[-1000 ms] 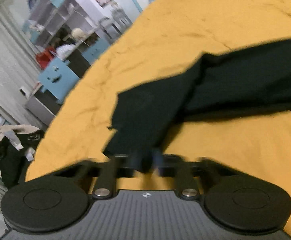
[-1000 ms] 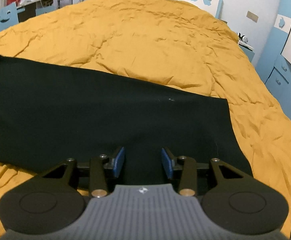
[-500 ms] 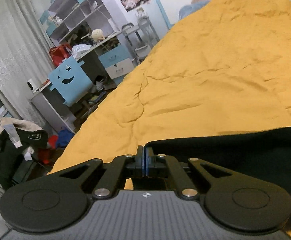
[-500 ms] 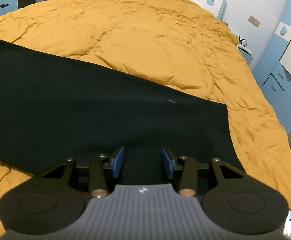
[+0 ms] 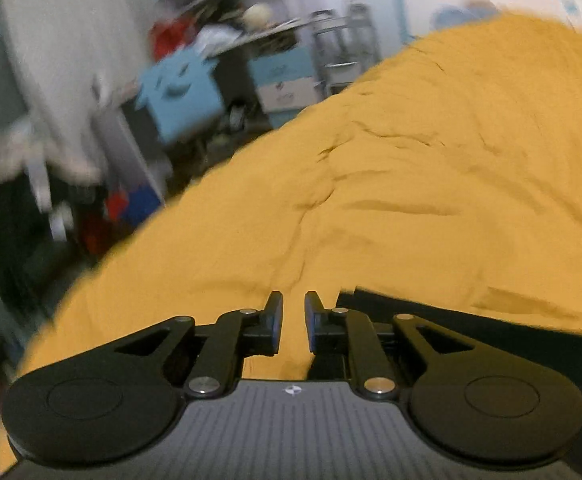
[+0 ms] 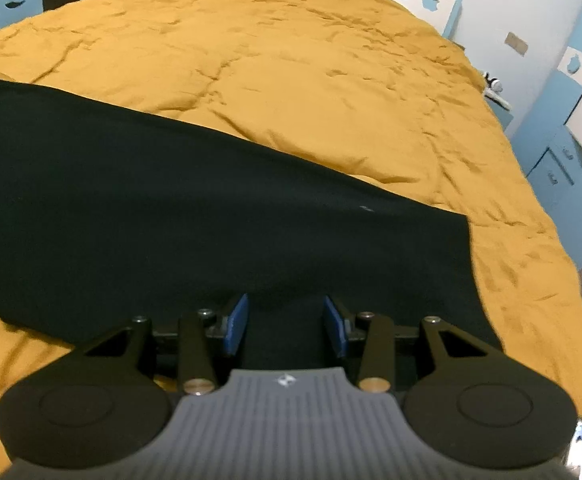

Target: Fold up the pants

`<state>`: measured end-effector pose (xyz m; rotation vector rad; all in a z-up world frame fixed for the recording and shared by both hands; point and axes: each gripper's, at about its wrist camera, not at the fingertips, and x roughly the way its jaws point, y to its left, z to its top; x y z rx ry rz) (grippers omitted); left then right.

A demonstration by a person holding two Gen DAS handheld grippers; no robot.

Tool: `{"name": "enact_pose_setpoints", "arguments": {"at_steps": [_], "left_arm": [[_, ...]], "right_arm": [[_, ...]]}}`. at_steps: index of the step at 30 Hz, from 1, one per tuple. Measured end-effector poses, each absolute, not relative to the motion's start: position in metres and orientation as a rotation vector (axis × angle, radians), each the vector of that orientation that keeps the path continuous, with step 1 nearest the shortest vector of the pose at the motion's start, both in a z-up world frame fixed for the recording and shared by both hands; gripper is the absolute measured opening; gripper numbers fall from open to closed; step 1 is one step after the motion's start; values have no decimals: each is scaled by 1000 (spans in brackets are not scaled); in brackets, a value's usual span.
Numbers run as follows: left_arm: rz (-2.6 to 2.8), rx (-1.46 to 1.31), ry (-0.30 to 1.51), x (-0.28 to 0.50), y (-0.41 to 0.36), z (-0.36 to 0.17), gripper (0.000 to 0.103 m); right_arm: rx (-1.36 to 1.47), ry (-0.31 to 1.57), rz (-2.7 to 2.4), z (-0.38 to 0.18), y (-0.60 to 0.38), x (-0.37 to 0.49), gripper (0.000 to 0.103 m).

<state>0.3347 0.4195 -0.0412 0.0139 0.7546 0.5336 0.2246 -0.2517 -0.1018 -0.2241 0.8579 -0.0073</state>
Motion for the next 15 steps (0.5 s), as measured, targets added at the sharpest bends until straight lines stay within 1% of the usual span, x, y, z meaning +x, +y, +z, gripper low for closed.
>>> {"name": "enact_pose_setpoints", "arguments": {"at_steps": [2, 4, 6, 9, 11, 13, 15], "left_arm": [[515, -205, 744, 309, 440, -38, 26], [480, -412, 730, 285, 456, -40, 31], [460, -578, 714, 265, 467, -49, 33], [422, -742, 691, 245, 475, -63, 37], [406, -823, 666, 235, 479, -72, 45], [399, -899, 644, 228, 483, -83, 49], [399, -966, 626, 225, 486, -94, 50]], "right_arm": [[-193, 859, 40, -98, -240, 223, 38], [-176, 862, 90, -94, -225, 220, 38], [-155, 867, 135, -90, -211, 217, 38], [-121, 877, 198, -86, -189, 208, 37], [-127, 880, 235, -85, -174, 200, 38], [-139, 893, 267, -86, -163, 193, 38], [-150, 904, 295, -88, -154, 188, 37]]}}
